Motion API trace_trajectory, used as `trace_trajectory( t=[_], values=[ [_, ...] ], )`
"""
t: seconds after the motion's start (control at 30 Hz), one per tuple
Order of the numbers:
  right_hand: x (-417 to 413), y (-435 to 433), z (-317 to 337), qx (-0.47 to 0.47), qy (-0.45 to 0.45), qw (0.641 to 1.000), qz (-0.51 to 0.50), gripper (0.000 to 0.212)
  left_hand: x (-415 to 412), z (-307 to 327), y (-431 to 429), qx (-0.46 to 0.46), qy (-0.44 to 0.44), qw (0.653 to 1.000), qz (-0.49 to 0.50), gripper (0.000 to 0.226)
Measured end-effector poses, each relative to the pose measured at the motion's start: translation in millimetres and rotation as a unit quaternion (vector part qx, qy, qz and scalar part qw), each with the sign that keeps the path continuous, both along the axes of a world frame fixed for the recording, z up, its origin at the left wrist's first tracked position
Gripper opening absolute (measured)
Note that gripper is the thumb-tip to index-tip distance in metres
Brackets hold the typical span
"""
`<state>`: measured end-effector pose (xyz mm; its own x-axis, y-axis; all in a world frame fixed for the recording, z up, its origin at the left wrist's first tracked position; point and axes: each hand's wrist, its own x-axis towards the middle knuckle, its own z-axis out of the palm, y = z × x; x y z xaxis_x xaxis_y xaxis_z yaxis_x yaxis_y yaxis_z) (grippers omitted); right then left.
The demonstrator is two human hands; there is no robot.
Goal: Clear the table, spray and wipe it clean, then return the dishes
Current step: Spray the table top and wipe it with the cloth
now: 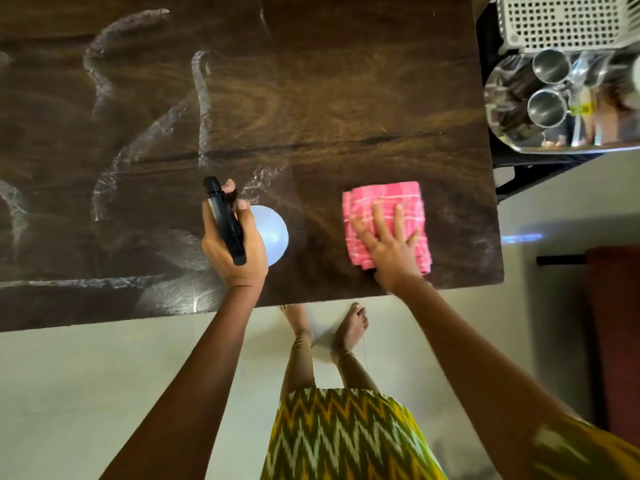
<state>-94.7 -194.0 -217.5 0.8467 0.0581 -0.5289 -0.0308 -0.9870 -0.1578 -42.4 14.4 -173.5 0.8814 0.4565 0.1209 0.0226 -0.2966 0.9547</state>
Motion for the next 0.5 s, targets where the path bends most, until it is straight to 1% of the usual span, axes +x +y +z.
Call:
trace_trajectory(
  t=[0.07, 0.13, 0.17, 0.23, 0.27, 0.3, 0.33, 0.37, 0.43, 0.5],
  values=[
    [-30.4, 27.1, -1.9, 0.021, -0.001, 0.995, 0.094, 0.085, -9.9, -0.4, 2.4, -0.004, 0.001, 1.000, 0.011, 0.042],
    [-72.1, 33.9, -2.3, 0.020, 0.003, 0.986, 0.167, 0.097, -18.8, 0.6, 4.4, -0.008, 0.002, 1.000, 0.021, 0.041],
    [-90.1, 25.9, -2.5, 0.002, 0.000, 0.982, 0.190, 0.103, -22.5, 1.5, 5.3, -0.009, 0.004, 1.000, 0.019, 0.040],
    [-114.0, -6.0, -1.4, -0.019, 0.001, 0.983, 0.180, 0.114, -26.2, 1.7, 7.9, -0.005, 0.018, 1.000, 0.011, 0.037],
    [-120.2, -26.3, 0.5, -0.025, 0.004, 0.986, 0.165, 0.118, -26.9, 0.6, 8.9, -0.001, 0.024, 1.000, 0.012, 0.037],
    [-123.6, -48.6, 1.7, -0.026, 0.012, 0.991, 0.128, 0.121, -26.6, 0.0, 9.1, -0.002, 0.029, 0.999, 0.016, 0.039],
    [-125.0, -72.4, 0.7, -0.019, 0.013, 0.997, 0.071, 0.120, -25.8, -1.6, 8.9, -0.002, 0.031, 0.999, 0.023, 0.041],
    [-122.1, -93.8, 1.1, -0.015, 0.009, 1.000, 0.004, 0.118, -24.9, -3.2, 8.4, -0.001, 0.031, 0.999, 0.032, 0.042],
    [-103.5, -119.1, 1.8, -0.021, 0.006, 0.994, -0.111, 0.111, -23.2, -6.8, 8.0, -0.004, 0.024, 0.999, 0.038, 0.042],
    [-72.4, -114.7, 1.4, -0.032, 0.007, 0.982, -0.184, 0.103, -21.5, -11.9, 8.7, -0.010, 0.013, 0.999, 0.036, 0.041]
  ],
)
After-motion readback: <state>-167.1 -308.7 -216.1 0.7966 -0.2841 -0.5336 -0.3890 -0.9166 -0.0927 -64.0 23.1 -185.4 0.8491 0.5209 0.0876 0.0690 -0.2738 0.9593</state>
